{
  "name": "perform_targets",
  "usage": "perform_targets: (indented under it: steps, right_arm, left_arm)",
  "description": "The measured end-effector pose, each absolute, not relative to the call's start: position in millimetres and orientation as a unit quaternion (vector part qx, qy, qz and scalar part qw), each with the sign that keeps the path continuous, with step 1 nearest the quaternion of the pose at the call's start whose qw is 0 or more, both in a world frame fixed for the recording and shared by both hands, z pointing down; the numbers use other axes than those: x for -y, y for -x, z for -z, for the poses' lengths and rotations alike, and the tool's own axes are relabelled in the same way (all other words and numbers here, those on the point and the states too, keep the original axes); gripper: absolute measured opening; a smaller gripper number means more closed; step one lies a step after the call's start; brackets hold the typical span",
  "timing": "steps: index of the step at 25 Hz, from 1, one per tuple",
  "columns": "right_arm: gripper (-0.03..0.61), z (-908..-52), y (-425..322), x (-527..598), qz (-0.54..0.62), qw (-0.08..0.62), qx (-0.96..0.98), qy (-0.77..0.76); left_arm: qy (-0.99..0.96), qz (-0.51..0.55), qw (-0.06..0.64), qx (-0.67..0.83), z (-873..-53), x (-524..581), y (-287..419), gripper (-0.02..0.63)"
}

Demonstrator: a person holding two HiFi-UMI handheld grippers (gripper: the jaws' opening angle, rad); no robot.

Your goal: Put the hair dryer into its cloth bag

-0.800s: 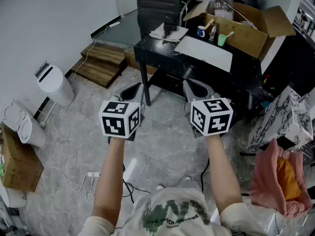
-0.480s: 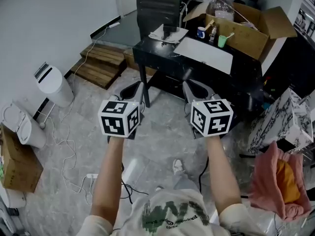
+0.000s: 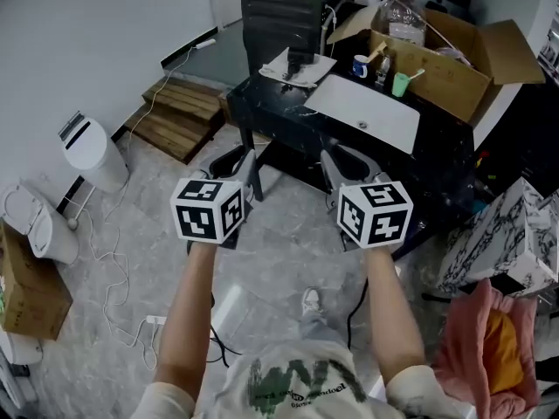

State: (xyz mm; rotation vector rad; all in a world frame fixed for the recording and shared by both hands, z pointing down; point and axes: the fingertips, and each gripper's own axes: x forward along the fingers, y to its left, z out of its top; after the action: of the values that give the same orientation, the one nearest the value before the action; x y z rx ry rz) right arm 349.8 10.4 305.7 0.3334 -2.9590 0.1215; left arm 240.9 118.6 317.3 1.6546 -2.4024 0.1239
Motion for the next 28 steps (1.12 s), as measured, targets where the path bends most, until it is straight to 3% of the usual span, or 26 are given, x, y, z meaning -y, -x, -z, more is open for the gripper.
perform_targets:
  steps: [15, 21, 28]
  right_arm:
    - [0.179, -315, -281, 113, -0.058, 0.110, 0.991, -0.053]
    - [0.193, -316, -262, 126, -0.058, 0.111, 0.992, -0.028]
    - [0.282, -321, -247, 138, -0.054, 0.117, 0.991, -0.021]
  left_arm:
    - [-0.521, -0.029, 0.133, 0.843, -321, -10, -176, 0.210]
    - [-0.513, -0.033, 0.134, 0.847, -323, 7, -168, 0.243]
    - [-0.520, -0.046, 0.124, 0.844, -326, 21, -158, 0.282]
